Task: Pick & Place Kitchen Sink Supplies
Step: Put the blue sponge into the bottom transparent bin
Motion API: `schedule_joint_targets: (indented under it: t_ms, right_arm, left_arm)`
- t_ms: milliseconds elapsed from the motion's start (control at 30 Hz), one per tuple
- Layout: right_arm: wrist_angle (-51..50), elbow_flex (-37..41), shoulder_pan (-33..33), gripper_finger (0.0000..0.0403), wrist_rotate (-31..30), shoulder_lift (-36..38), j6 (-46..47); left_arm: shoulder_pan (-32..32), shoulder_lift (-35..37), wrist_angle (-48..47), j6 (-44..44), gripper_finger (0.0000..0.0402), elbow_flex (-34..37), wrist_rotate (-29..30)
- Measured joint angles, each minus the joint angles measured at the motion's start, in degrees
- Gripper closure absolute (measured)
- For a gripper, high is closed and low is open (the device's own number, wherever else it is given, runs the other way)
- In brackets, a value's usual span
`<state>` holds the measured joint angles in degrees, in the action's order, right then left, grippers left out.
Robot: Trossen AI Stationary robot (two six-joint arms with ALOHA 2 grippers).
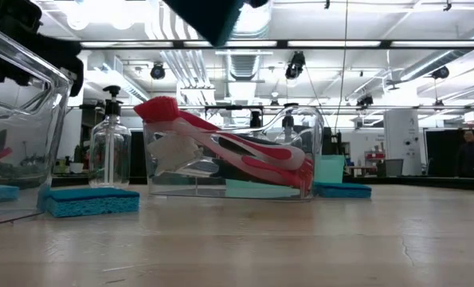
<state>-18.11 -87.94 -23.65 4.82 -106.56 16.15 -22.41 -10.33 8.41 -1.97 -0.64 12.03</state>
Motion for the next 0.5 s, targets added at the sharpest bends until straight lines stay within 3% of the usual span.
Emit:
schedule_joint_targets:
  t_ms: [233,367,500]
  right_arm:
    - [1.8,-2.1,3.4,0.0394,0.3,0.0,-4.7]
    - [6.7,-2.5,5.3,0.0394,4.2,0.0,-6.3]
    - [12.9,-2.5,6.4,0.0394,6.3,0.0,-7.7]
  left_arm:
    - [0.0,-0.1,2.7,-7.6,0.0399,0.0,-0.6]
    - [0.0,-0.2,4.6,-8.7,0.0397,0.0,-1.2]
    - [-0.1,-0.9,7.2,-8.7,0.0364,0.0,-4.7]
